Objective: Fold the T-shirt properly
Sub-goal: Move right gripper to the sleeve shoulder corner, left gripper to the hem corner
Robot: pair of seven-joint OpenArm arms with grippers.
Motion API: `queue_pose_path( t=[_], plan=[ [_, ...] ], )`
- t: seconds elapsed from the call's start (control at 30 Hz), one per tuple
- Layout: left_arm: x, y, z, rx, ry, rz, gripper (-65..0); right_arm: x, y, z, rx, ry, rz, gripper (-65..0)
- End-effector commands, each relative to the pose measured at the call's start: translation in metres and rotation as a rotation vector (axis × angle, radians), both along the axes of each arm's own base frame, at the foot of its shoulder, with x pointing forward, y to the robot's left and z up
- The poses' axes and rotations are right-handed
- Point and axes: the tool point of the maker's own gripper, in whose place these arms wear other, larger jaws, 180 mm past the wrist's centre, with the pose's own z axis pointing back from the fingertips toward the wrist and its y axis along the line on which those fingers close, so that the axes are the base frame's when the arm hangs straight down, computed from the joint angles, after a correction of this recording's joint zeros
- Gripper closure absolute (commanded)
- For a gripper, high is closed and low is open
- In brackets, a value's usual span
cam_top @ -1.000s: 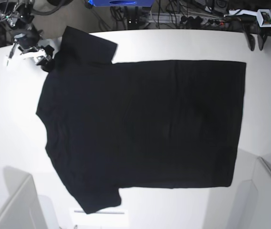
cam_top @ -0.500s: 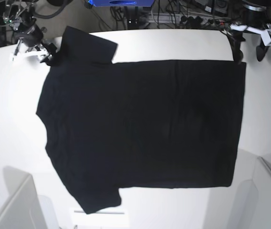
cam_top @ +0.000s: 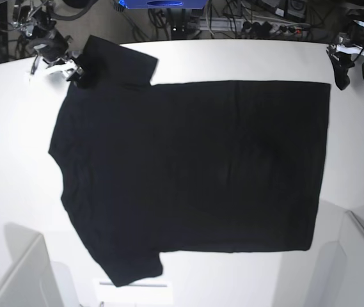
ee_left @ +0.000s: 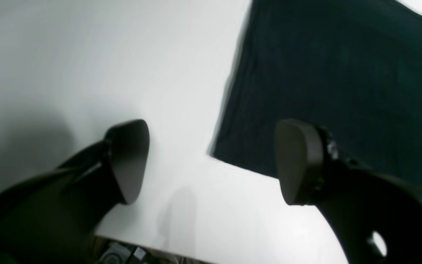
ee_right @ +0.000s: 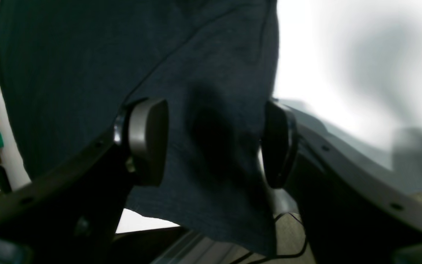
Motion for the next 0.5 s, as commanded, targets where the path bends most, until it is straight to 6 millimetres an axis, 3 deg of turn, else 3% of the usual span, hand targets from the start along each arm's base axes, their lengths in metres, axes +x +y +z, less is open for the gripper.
queue_pose_path(
  t=[0.0,0.17,0.37,0.47],
  plan=[
    [0.001,0.008,0.009,0.015,-0.022,-0.001,-51.0,-0.017,0.006,-0.010,0.005,0.075,0.029,-36.9],
    [-0.008,0.027,0.001,0.005,0.023,0.035,-51.0,-0.021,0.011,-0.012,0.010,0.084,0.041,-36.9],
    [-0.015,0.028,-0.011,-0.021,0.044,0.041,-51.0,-0.021,0.010,-0.012,0.009,0.083,0.038,-36.5],
    [-0.013,0.029,-0.015,-0.037,0.040,0.052,-51.0,-0.021,0.009,-0.012,0.007,0.082,0.036,-27.3]
  ],
)
